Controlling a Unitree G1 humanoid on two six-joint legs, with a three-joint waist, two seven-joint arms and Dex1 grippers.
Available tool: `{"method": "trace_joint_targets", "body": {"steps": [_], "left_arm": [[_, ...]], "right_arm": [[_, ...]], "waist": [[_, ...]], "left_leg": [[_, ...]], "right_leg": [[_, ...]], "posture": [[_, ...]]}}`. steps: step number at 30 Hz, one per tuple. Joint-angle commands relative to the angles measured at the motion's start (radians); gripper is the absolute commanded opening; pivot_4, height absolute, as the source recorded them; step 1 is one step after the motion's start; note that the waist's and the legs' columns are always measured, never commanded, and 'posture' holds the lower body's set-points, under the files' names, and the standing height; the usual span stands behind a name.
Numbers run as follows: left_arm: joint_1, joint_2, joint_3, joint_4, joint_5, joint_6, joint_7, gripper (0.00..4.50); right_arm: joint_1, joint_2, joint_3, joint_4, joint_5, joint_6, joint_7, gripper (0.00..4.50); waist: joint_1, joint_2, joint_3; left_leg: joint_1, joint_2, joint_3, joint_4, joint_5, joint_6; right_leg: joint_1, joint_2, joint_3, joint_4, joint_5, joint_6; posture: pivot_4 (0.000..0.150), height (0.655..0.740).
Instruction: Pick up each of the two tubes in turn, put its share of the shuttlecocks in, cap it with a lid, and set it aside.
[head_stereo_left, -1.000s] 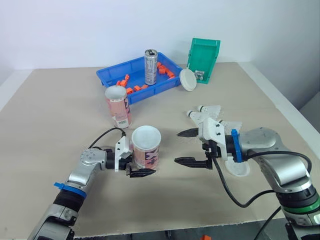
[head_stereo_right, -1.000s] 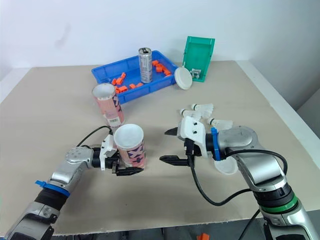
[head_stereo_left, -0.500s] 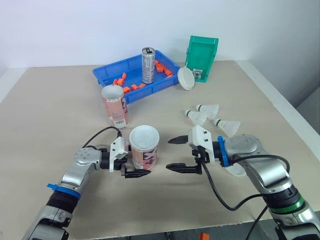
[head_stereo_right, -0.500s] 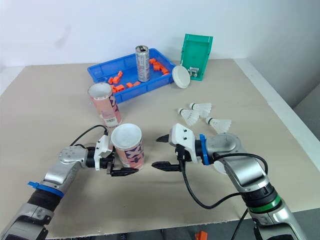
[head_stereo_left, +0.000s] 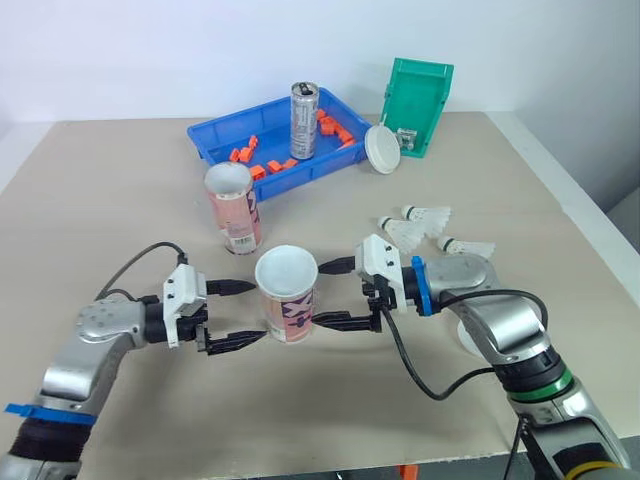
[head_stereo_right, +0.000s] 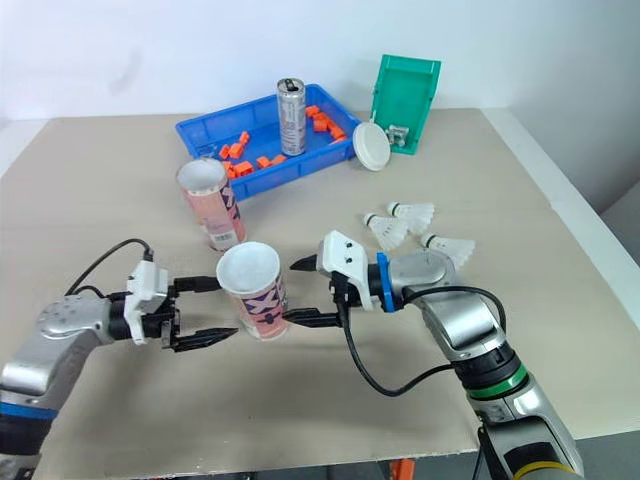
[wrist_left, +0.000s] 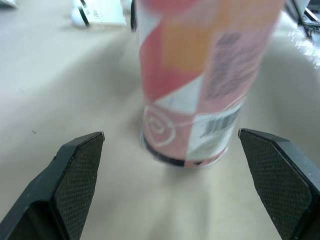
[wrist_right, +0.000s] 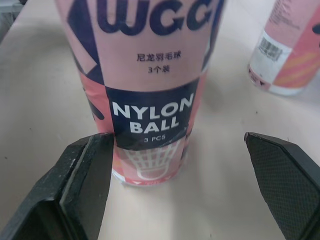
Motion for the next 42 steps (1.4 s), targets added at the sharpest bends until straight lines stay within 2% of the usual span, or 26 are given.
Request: {"method": "trace_joint_targets", "body": {"steps": [1, 15, 37, 39, 42], "left_arm": [[0.024, 0.021, 0.054, -0.096, -0.048, 0.042, 0.034, 4.48], [0.066, 0.035, 0.056, -0.105, -0.037, 0.027, 0.041, 4.48], [0.037, 0.032, 0.034, -0.080, -0.018, 0.014, 0.022, 4.48], [0.015, 0.019, 0.042, -0.093, -0.040, 0.029, 0.040, 4.50], [-0.016, 0.003, 0.047, -0.109, -0.067, 0.052, 0.056, 4.50]], "right_arm": [[-0.032, 0.017, 0.002, -0.014, 0.020, -0.001, 0.012, 4.50], [-0.022, 0.021, 0.011, -0.014, 0.045, 0.001, 0.069, 4.50], [-0.027, 0.161, 0.040, 0.110, 0.027, -0.079, 0.033, 4.50], [-0.026, 0.159, 0.032, 0.108, 0.035, -0.073, 0.036, 3.97], [-0.027, 0.150, 0.018, 0.101, 0.041, -0.059, 0.027, 2.85]], "waist": [[0.000, 0.000, 0.000], [0.000, 0.000, 0.000], [0.000, 0.000, 0.000], [0.000, 0.000, 0.000], [0.000, 0.000, 0.000]], "left_leg": [[0.000, 0.000, 0.000, 0.000, 0.000, 0.000], [0.001, 0.000, 0.000, 0.003, 0.000, 0.000], [0.001, 0.000, 0.000, 0.007, 0.000, 0.000], [0.001, 0.000, 0.000, 0.007, 0.000, 0.000], [0.001, 0.000, -0.001, 0.009, 0.000, 0.000]], "right_leg": [[0.000, 0.000, 0.000, 0.000, 0.000, 0.000], [0.001, 0.000, -0.001, 0.001, 0.001, 0.000], [0.002, 0.000, -0.001, 0.003, 0.002, 0.000], [0.002, 0.000, -0.001, 0.004, 0.002, 0.000], [0.003, 0.000, -0.002, 0.004, 0.002, 0.000]], "posture": [[0.150, 0.7400], [0.150, 0.7400], [0.150, 0.7400], [0.150, 0.7400], [0.150, 0.7400]]}}
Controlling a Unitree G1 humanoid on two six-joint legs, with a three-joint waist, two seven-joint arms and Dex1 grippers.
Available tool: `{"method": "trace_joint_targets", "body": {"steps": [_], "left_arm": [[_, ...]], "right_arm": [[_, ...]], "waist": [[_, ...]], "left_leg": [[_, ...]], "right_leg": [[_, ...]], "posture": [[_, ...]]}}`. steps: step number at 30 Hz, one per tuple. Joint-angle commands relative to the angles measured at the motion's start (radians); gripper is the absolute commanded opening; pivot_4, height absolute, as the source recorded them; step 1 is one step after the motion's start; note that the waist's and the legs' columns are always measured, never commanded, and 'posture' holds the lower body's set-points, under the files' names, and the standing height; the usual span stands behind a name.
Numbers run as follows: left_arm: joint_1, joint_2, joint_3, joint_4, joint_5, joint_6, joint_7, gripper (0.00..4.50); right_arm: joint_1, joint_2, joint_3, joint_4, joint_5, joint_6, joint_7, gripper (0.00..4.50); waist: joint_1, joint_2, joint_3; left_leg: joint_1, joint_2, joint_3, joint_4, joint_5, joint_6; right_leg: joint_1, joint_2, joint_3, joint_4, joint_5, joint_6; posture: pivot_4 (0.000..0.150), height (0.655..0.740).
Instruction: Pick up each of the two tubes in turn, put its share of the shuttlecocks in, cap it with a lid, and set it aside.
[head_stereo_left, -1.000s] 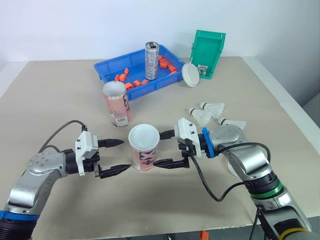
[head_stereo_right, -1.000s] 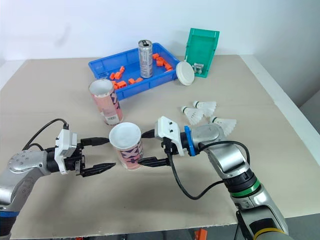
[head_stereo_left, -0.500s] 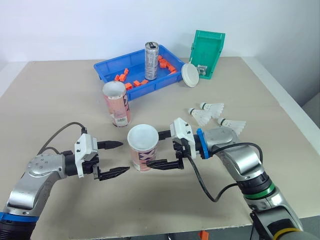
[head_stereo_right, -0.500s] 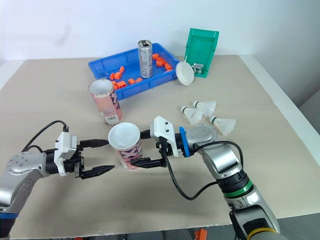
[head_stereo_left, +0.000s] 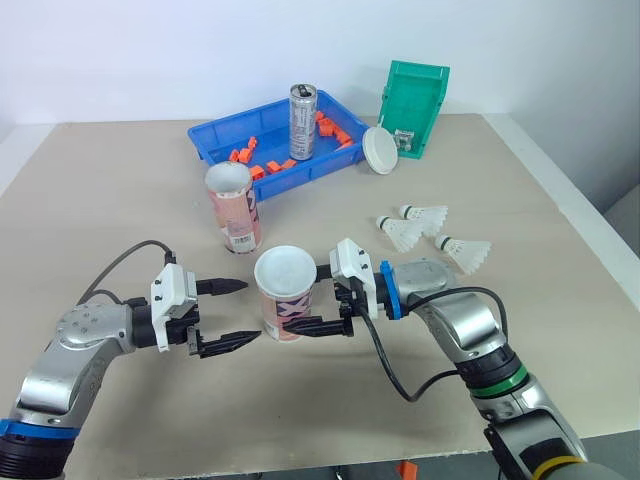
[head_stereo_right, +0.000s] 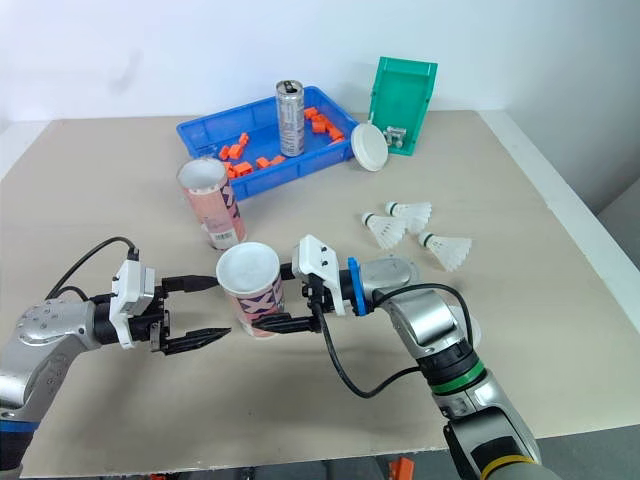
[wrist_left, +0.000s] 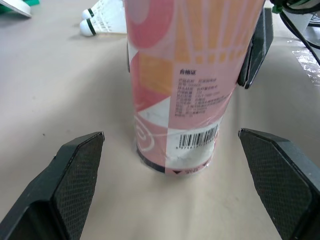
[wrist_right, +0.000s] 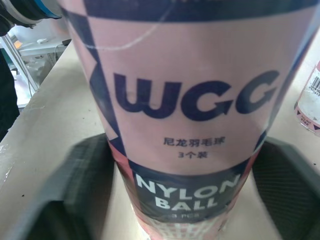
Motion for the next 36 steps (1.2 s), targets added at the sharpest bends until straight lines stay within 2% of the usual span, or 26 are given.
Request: {"method": "trace_joint_targets", "body": {"steps": [1, 6, 9, 12, 16, 19, 21, 25, 29, 33, 36], "left_arm": [[-0.041, -0.011, 0.017, -0.044, -0.044, 0.021, 0.023, 4.50], [-0.097, -0.043, 0.009, -0.068, -0.105, 0.079, 0.051, 4.50], [-0.168, -0.083, -0.005, -0.073, -0.151, 0.127, 0.077, 4.50], [-0.280, -0.142, -0.038, -0.059, -0.187, 0.178, 0.102, 4.50], [-0.403, -0.213, -0.095, -0.023, -0.182, 0.209, 0.115, 4.50], [-0.460, -0.257, -0.128, 0.023, -0.155, 0.198, 0.112, 4.50], [-0.484, -0.285, -0.141, 0.050, -0.143, 0.190, 0.117, 4.50], [-0.507, -0.334, -0.173, 0.092, -0.104, 0.170, 0.127, 4.50], [-0.505, -0.369, -0.197, 0.180, -0.015, 0.110, 0.161, 4.50], [-0.498, -0.387, -0.198, 0.189, -0.004, 0.103, 0.159, 4.50], [-0.490, -0.384, -0.198, 0.181, 0.000, 0.106, 0.156, 4.50]], "right_arm": [[-0.012, -0.006, -0.034, -0.023, 0.022, 0.010, -0.010, 2.85], [-0.016, -0.049, -0.109, -0.083, 0.080, 0.062, -0.019, 2.85], [-0.024, -0.111, -0.235, -0.122, 0.143, 0.107, -0.047, 2.85], [-0.051, -0.213, -0.406, -0.062, 0.162, 0.123, -0.111, 2.85], [-0.127, -0.311, -0.609, 0.183, 0.129, 0.085, -0.278, 2.85], [-0.188, -0.372, -0.705, 0.333, 0.102, 0.053, -0.387, 2.85], [-0.205, -0.401, -0.723, 0.402, 0.068, 0.029, -0.450, 2.85], [-0.201, -0.439, -0.721, 0.585, -0.015, -0.017, -0.565, 2.85], [-0.213, -0.436, -0.716, 0.884, -0.096, -0.137, -0.721, 2.85], [-0.247, -0.440, -0.711, 1.082, -0.119, -0.239, -0.765, 2.85], [-0.275, -0.446, -0.727, 1.160, -0.100, -0.255, -0.751, 2.85]], "waist": [[0.000, 0.000, 0.000], [0.000, 0.000, 0.000], [0.005, 0.001, 0.000], [0.015, 0.001, 0.000], [0.027, 0.000, 0.001], [0.027, 0.001, 0.000], [0.024, 0.001, 0.001], [0.023, 0.002, 0.000], [0.025, 0.003, 0.000], [0.022, 0.005, 0.000], [0.013, 0.005, 0.000]], "left_leg": [[0.000, 0.000, 0.000, 0.001, 0.000, 0.000], [0.000, 0.000, 0.000, 0.003, 0.000, 0.000], [0.000, 0.000, 0.000, 0.004, 0.000, 0.000], [-0.002, -0.001, -0.002, 0.007, 0.000, 0.000], [-0.001, -0.003, -0.001, 0.009, 0.000, 0.000], [0.001, -0.002, 0.000, 0.008, 0.000, 0.000], [0.001, -0.002, 0.001, 0.007, 0.000, 0.001], [0.001, -0.002, 0.002, 0.006, -0.001, 0.002], [0.002, -0.003, 0.003, 0.007, -0.001, 0.002], [0.002, -0.004, 0.005, 0.007, 0.000, 0.003], [0.003, -0.004, 0.008, 0.007, 0.000, 0.003]], "right_leg": [[0.000, 0.000, 0.000, 0.000, 0.000, 0.000], [0.001, 0.000, 0.000, 0.000, 0.001, 0.002], [0.002, 0.000, 0.000, 0.000, 0.002, 0.002], [0.003, 0.000, -0.001, 0.000, 0.003, 0.004], [0.006, -0.001, 0.000, -0.002, 0.005, 0.006], [0.006, 0.000, 0.002, -0.002, 0.005, 0.006], [0.005, 0.000, 0.003, -0.002, 0.009, -0.001], [0.005, 0.000, 0.005, -0.002, 0.009, -0.002], [0.005, 0.000, 0.007, -0.002, 0.009, -0.002], [0.005, -0.001, 0.009, -0.002, 0.010, -0.001], [0.006, -0.001, 0.011, -0.002, 0.010, 0.000]], "posture": [[0.150, 0.7400], [0.150, 0.7400], [0.150, 0.7400], [0.150, 0.7400], [0.150, 0.7400], [0.150, 0.7400], [0.150, 0.7400], [0.150, 0.7400], [0.150, 0.7400], [0.150, 0.7400], [0.150, 0.7400]]}}
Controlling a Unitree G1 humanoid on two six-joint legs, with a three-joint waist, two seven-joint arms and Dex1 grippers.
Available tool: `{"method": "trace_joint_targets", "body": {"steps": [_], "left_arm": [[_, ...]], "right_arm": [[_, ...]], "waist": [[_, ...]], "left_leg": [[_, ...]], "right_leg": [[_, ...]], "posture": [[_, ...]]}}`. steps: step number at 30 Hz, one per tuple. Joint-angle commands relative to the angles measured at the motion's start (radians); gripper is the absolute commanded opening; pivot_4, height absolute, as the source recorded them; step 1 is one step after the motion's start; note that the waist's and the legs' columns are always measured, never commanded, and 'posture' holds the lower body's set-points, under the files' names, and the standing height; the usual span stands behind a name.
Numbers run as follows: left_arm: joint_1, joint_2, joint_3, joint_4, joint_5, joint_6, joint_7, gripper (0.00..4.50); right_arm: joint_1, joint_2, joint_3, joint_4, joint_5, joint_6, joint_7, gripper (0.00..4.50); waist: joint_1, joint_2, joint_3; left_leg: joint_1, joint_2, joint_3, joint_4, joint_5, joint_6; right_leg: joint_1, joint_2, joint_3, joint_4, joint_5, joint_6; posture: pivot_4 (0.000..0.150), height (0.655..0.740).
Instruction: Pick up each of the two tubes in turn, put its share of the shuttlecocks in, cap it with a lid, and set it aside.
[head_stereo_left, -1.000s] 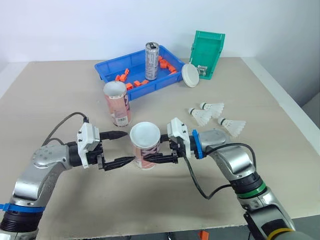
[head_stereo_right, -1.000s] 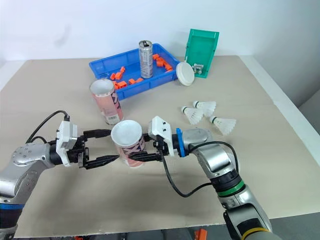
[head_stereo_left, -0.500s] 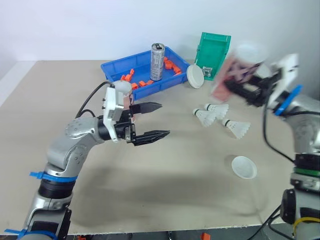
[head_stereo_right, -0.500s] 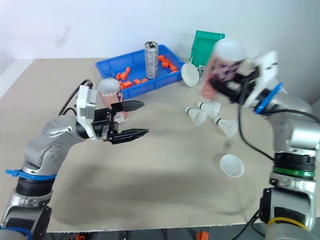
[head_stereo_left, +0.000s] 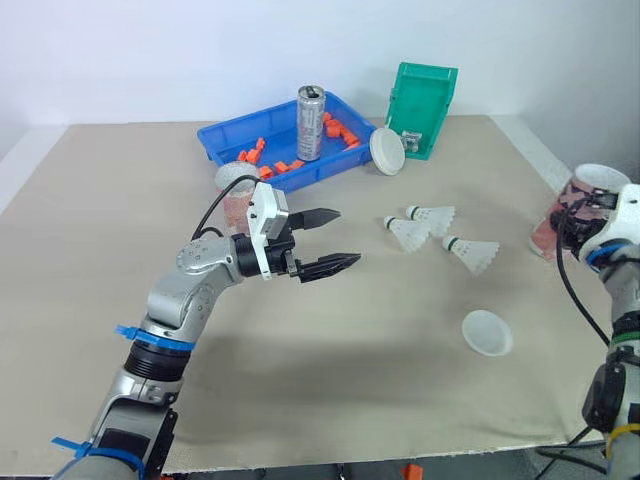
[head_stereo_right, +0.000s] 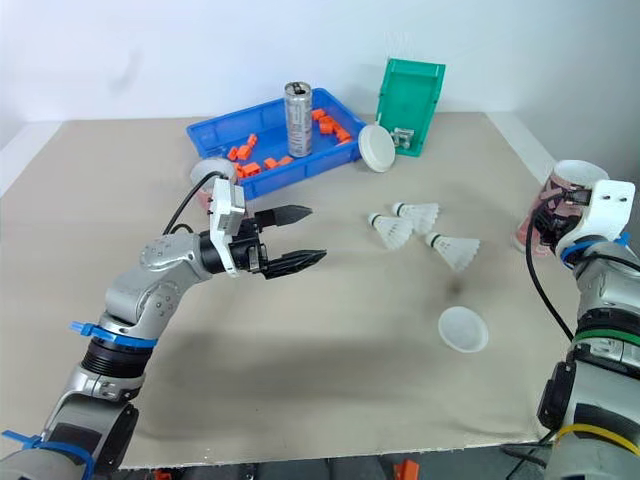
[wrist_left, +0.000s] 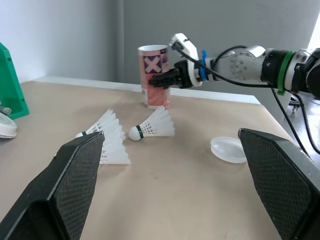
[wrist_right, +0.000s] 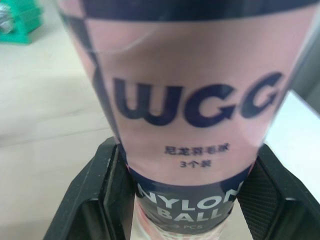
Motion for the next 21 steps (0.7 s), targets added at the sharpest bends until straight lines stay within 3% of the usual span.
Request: {"method": "trace_joint_targets", "body": {"steps": [1, 2, 3, 5, 6, 21], "left_arm": [[-0.001, 0.005, 0.006, -0.027, 0.007, -0.016, -0.007, 4.50], [0.003, 0.007, 0.008, -0.031, 0.007, -0.015, -0.007, 4.50], [0.005, 0.009, 0.009, -0.033, 0.008, -0.015, -0.008, 4.50], [0.009, 0.013, 0.011, -0.036, 0.009, -0.014, -0.007, 4.50], [0.009, 0.013, 0.011, -0.038, 0.008, -0.014, -0.006, 4.50], [0.022, 0.025, -0.002, -0.026, 0.052, -0.035, 0.002, 4.50]], "right_arm": [[-0.043, -0.028, -0.030, 0.066, 0.016, -0.034, 0.004, 2.85], [-0.045, -0.028, -0.041, 0.081, 0.034, -0.018, 0.031, 2.85], [-0.040, -0.026, -0.042, 0.087, 0.039, -0.015, 0.052, 3.48], [-0.033, -0.021, -0.042, 0.094, 0.045, -0.003, 0.074, 4.35], [-0.029, -0.018, -0.041, 0.091, 0.048, 0.001, 0.089, 4.46], [0.131, -0.087, -0.002, -0.095, 0.046, 0.126, 0.266, 4.46]], "waist": [[-0.006, 0.000, 0.000], [-0.009, 0.000, 0.000], [-0.010, 0.000, 0.000], [-0.014, 0.000, 0.000], [-0.015, 0.000, 0.000], [-0.017, 0.001, 0.000]], "left_leg": [[0.000, 0.000, 0.000, 0.000, 0.000, 0.000], [0.000, 0.000, 0.000, 0.000, 0.000, 0.000], [0.000, 0.000, 0.000, 0.000, 0.000, 0.000], [0.001, 0.000, 0.000, 0.001, 0.000, 0.000], [0.001, 0.000, 0.000, 0.001, 0.000, 0.000], [0.001, -0.001, 0.001, 0.001, 0.000, 0.000]], "right_leg": [[0.000, 0.000, 0.000, 0.000, 0.000, 0.000], [0.000, 0.000, 0.000, 0.000, 0.000, 0.001], [0.001, 0.000, 0.000, 0.000, 0.001, 0.001], [0.001, 0.000, 0.000, 0.000, 0.001, 0.001], [0.001, 0.000, 0.001, 0.000, 0.001, 0.002], [0.001, 0.000, 0.002, 0.000, 0.001, 0.004]], "posture": [[0.150, 0.7400], [0.150, 0.7400], [0.150, 0.7400], [0.150, 0.7400], [0.150, 0.7400], [0.150, 0.7400]]}}
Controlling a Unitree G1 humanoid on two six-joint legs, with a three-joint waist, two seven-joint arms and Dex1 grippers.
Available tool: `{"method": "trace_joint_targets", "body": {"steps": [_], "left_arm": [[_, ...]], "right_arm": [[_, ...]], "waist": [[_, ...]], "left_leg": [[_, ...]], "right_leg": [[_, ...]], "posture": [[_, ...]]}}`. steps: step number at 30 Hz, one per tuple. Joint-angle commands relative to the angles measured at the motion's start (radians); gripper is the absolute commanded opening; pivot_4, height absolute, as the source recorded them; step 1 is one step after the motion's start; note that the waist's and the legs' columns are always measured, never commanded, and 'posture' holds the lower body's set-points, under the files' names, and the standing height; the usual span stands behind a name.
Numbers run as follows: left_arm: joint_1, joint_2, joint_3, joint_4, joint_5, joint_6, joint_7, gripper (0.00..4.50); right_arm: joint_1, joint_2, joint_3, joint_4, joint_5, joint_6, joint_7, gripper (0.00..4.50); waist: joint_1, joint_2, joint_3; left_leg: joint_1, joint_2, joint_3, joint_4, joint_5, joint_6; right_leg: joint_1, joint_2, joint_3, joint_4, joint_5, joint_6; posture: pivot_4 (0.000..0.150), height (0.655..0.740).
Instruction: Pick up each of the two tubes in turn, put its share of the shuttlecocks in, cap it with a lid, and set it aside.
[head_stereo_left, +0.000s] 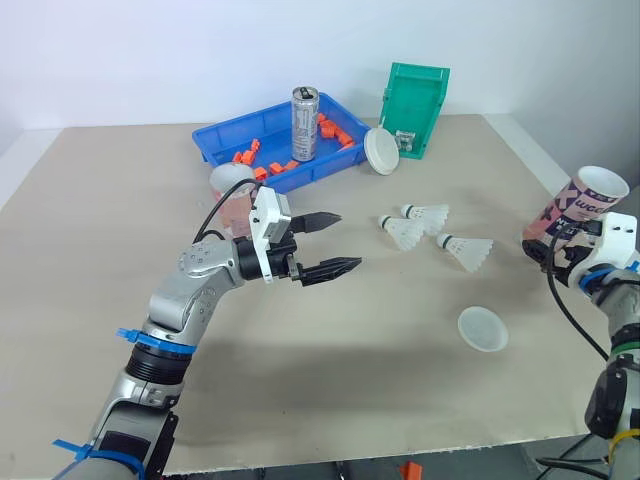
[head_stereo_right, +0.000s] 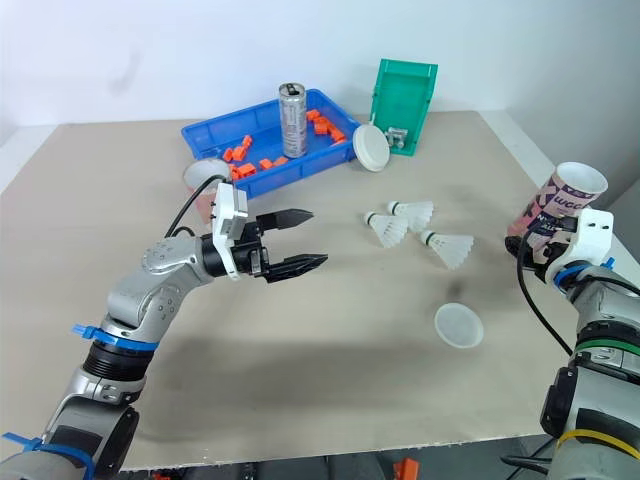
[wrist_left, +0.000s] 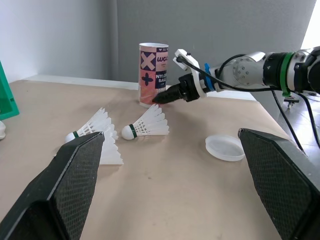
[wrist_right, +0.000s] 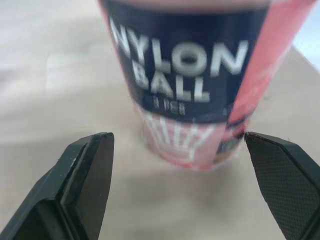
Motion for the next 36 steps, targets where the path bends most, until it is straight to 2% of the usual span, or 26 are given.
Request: {"method": "trace_joint_targets", "body": {"steps": [1, 6, 8, 12, 15, 18, 23, 26, 29, 36], "left_arm": [[0.012, 0.022, -0.002, -0.013, 0.050, -0.043, 0.007, 4.50], [0.086, 0.047, 0.038, -0.067, 0.066, -0.014, 0.078, 4.50], [0.140, 0.065, 0.071, -0.124, 0.044, 0.031, 0.116, 4.50], [0.260, 0.096, 0.161, -0.233, 0.012, 0.124, 0.229, 4.50], [0.338, 0.089, 0.243, -0.278, 0.004, 0.172, 0.344, 4.50], [0.391, 0.069, 0.301, -0.293, 0.000, 0.186, 0.433, 4.50], [0.463, 0.049, 0.386, -0.253, 0.027, 0.138, 0.523, 4.50], [0.483, 0.057, 0.378, -0.216, 0.058, 0.087, 0.518, 4.50], [0.456, 0.061, 0.364, -0.161, 0.068, 0.040, 0.492, 4.50], [0.313, 0.085, 0.320, 0.092, 0.133, -0.112, 0.388, 4.50]], "right_arm": [[0.050, -0.072, -0.014, -0.105, 0.015, 0.028, 0.067, 4.46], [0.211, -0.127, -0.039, -0.266, 0.056, 0.098, 0.182, 4.46], [0.301, -0.138, -0.078, -0.420, 0.125, 0.173, 0.255, 4.46], [0.468, -0.114, -0.115, -0.846, 0.257, 0.284, 0.330, 4.46], [0.479, -0.082, -0.042, -1.095, 0.312, 0.334, 0.325, 4.46], [0.434, -0.036, 0.032, -1.234, 0.362, 0.391, 0.291, 4.46], [0.416, 0.024, 0.153, -1.350, 0.342, 0.394, 0.249, 4.46], [0.427, 0.071, 0.183, -1.339, 0.314, 0.354, 0.214, 4.46], [0.419, 0.136, 0.178, -1.324, 0.316, 0.335, 0.168, 4.46], [0.453, 0.200, 0.190, -1.436, 0.368, 0.359, 0.137, 4.46]], "waist": [[0.001, 0.000, 0.000], [0.001, 0.000, 0.000], [0.000, 0.001, -0.001], [-0.007, 0.003, -0.001], [-0.010, 0.003, -0.001], [-0.009, -0.001, 0.001], [0.001, -0.003, 0.001], [0.005, -0.003, 0.001], [0.007, -0.003, 0.001], [0.009, -0.003, 0.001]], "left_leg": [[0.000, 0.000, 0.000, 0.000, 0.000, 0.000], [0.000, 0.000, 0.000, 0.000, 0.000, 0.000], [0.001, 0.000, 0.000, 0.000, 0.000, 0.000], [0.002, 0.001, 0.000, 0.000, 0.000, 0.000], [0.005, 0.001, 0.000, 0.001, 0.001, 0.001], [0.012, 0.001, 0.000, 0.002, 0.001, 0.001], [0.009, 0.000, 0.000, 0.003, 0.004, -0.002], [0.007, 0.000, 0.000, 0.002, 0.003, -0.002], [0.004, 0.000, -0.001, 0.002, 0.002, -0.003], [0.003, 0.000, -0.003, 0.002, 0.003, -0.003]], "right_leg": [[0.000, 0.000, 0.000, 0.000, -0.001, 0.002], [0.000, 0.000, 0.000, 0.000, -0.002, 0.004], [0.001, 0.000, 0.000, 0.000, -0.004, 0.007], [0.001, 0.001, 0.001, 0.001, -0.004, 0.007], [0.003, 0.001, 0.001, 0.001, -0.001, 0.008], [0.010, 0.001, 0.001, 0.001, -0.001, 0.009], [0.009, 0.001, 0.002, 0.000, -0.003, 0.005], [0.008, 0.000, 0.001, -0.001, -0.002, 0.009], [0.006, 0.000, 0.001, -0.001, -0.003, 0.009], [0.004, 0.001, 0.000, -0.001, -0.002, 0.008]], "posture": [[0.150, 0.7400], [0.150, 0.7400], [0.150, 0.7400], [0.150, 0.7400], [0.150, 0.7400], [0.150, 0.7400], [0.150, 0.7400], [0.150, 0.7400], [0.150, 0.7400], [0.150, 0.7400]]}}
